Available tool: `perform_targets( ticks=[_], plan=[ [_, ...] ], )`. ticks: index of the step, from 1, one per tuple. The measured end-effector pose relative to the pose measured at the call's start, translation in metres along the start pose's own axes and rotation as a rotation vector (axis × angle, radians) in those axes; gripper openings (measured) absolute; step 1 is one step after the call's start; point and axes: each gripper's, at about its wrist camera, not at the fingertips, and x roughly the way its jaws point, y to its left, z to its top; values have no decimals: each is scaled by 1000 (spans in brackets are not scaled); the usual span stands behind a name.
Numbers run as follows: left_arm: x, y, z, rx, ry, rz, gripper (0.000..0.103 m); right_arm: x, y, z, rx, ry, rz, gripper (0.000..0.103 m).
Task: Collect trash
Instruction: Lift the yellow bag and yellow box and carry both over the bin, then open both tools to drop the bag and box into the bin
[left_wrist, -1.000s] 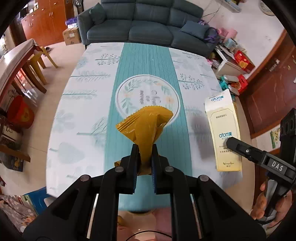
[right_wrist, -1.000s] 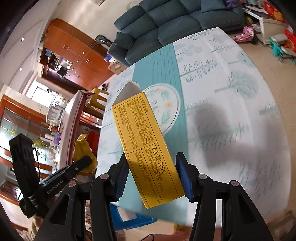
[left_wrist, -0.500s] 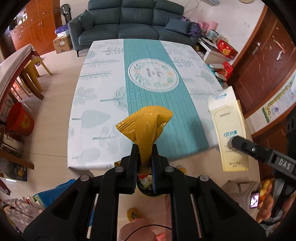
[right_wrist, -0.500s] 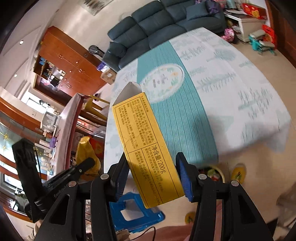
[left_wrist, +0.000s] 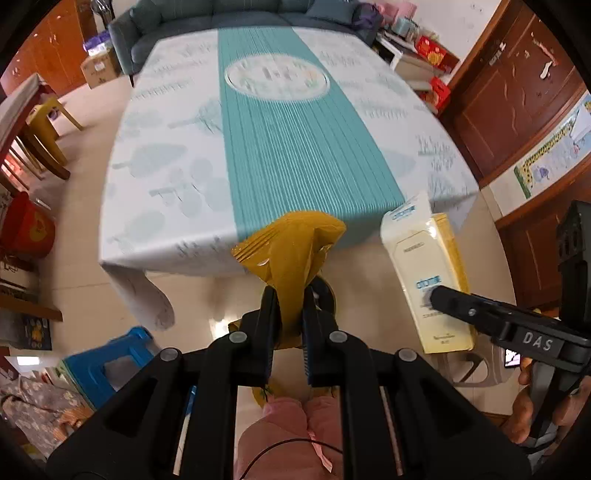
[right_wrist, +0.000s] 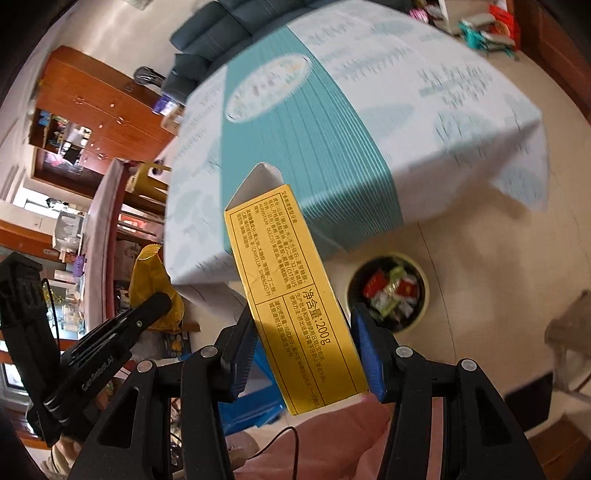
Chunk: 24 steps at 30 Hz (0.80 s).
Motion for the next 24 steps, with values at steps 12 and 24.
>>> perform_targets(
  ticks=[12,24],
  plan=[
    [162,-27,-54,-87,120,1,10,127,-119,-32,139,128,-15,50],
    [343,-45,-90,-15,195,74,10,279,-221,-57,243,158,-46,51]
  ],
)
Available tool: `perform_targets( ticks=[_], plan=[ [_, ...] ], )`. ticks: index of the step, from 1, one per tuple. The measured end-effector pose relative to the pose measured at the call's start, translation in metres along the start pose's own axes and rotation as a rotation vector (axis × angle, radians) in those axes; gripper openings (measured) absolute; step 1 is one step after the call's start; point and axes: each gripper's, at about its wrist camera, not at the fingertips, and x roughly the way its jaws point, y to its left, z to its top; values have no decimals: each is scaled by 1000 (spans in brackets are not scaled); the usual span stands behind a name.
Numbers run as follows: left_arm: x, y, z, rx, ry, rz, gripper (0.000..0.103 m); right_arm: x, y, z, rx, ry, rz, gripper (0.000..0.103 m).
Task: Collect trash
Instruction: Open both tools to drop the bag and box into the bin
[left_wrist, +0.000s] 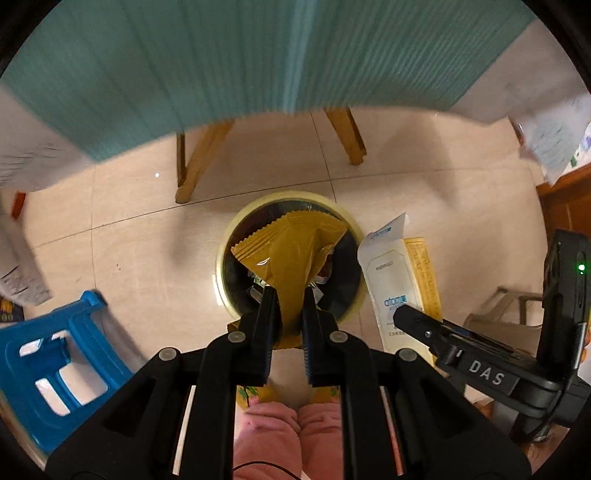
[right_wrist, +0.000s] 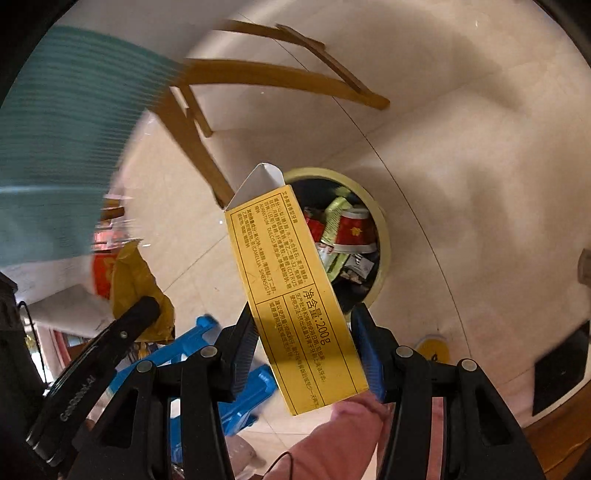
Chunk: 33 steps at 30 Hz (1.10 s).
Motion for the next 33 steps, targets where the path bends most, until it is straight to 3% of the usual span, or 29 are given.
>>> perform_targets(
  ticks=[11,13,15,16,18,23,33],
  plan=[
    [71,-10,-3,55,7,-2,13,68,-33,14,43,-19,32,52],
    [76,-8,-4,63,6,-2,28,72,-33,16,46,-19,45,54],
    [79,-4,-4,64,-6,5,43,74,-35,18,46,-22,55,74],
    [81,-3,-3,59,-11,7,53,76,-35,19,43,-26,59,80],
    [81,2,-2,47,-14,5,63,75,-35,20,31,-37,69,85],
    [81,7,0,42,-27,7,72,70,-35,21,22,-61,68,89],
    [58,7,2,23,-64,4,75,56,-37,24,6,-95,70,90]
  ],
)
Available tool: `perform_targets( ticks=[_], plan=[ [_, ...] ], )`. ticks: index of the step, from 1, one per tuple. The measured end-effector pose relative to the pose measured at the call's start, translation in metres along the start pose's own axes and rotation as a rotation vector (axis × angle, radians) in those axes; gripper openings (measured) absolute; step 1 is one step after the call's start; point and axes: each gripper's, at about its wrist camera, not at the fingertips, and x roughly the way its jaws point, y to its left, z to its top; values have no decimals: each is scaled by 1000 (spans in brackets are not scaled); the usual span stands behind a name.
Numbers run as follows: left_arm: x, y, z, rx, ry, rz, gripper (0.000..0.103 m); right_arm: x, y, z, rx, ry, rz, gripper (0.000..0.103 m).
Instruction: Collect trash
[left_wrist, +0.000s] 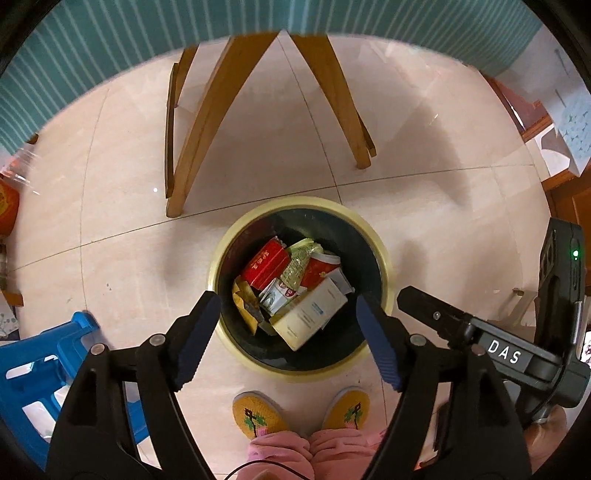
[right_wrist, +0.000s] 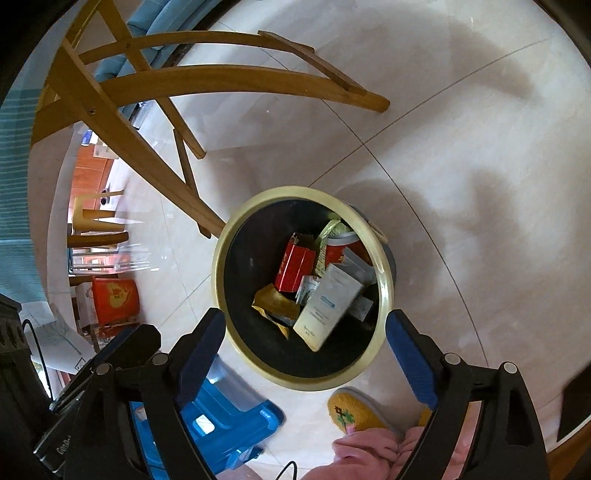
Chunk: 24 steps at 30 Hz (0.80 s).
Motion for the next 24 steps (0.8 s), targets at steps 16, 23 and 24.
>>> perform_targets(
  ticks=[16,23,24],
  plan=[
    [-94,1,6,-12,-42,-7,77,-82,43,-5,-64,-30,-27,92],
    [-165,-2,15,10,-69,-29,77,-139,74,-14,-106,-19,-91,95],
    [-177,-2,16,16,-75,-32,77,-148,80,-15,-115,-18,-97,95]
  ],
)
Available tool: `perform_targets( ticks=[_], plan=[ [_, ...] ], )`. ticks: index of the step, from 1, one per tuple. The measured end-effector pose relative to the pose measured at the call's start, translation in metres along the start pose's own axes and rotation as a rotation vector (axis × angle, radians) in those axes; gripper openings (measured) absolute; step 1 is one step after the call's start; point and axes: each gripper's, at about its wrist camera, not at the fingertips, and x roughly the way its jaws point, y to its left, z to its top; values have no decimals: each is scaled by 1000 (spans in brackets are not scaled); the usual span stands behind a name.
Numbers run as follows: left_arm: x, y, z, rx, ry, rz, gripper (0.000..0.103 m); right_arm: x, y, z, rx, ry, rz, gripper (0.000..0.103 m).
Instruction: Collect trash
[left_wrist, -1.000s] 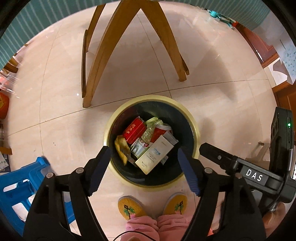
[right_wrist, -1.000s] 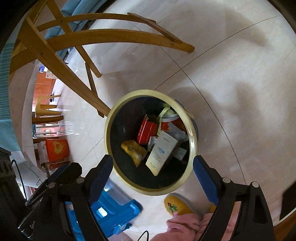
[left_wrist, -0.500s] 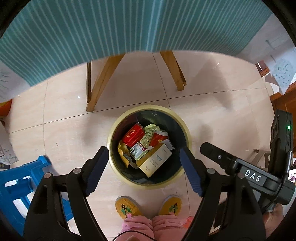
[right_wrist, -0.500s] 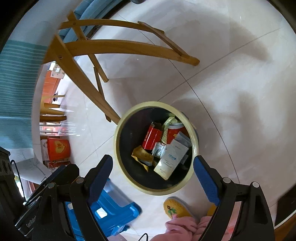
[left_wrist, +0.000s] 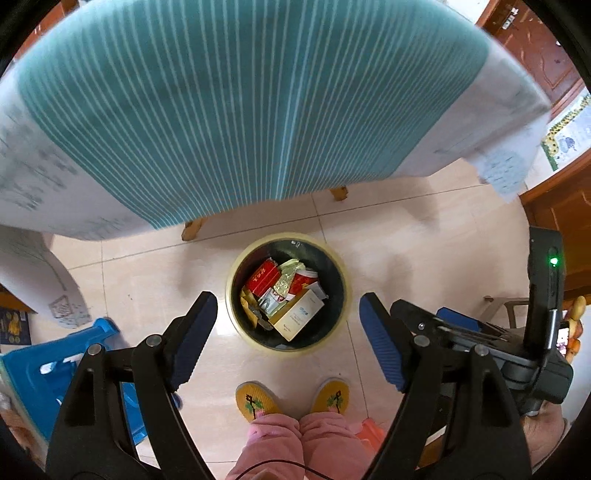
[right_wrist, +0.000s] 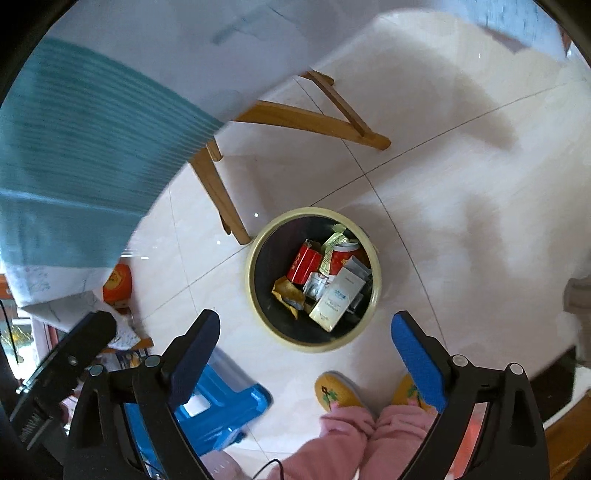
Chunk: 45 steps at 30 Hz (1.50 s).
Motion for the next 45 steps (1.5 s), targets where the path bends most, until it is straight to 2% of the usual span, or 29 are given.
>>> perform_targets(
  ticks=[10,16,19,24,31,37,45],
  plan=[
    [-113,0,16,24,-80,23,77,-103,54,-10,-98,-39,-14,97],
    [-184,-3,28,-18,-144,32,77,-179,92,-11,-216,-86,-25,97],
    [-219,-8,33,-42,-174,48,77,-220,114,-10,-287,-124,-19,97],
    [-269,-17,43,-40,-211,123,77,-282,149,-3,-351,-164,25,97],
    [-332,-22,52,-99,-308,127,77,-367,189,4,-434,-303,39,97],
    [-356,-25,53,-135,-382,163,77,-393,207,-7,-498,-387,1,97],
    [-348,-34,49,-126,-412,202,77,-378,196,-10,-488,-398,-31,97]
  ],
)
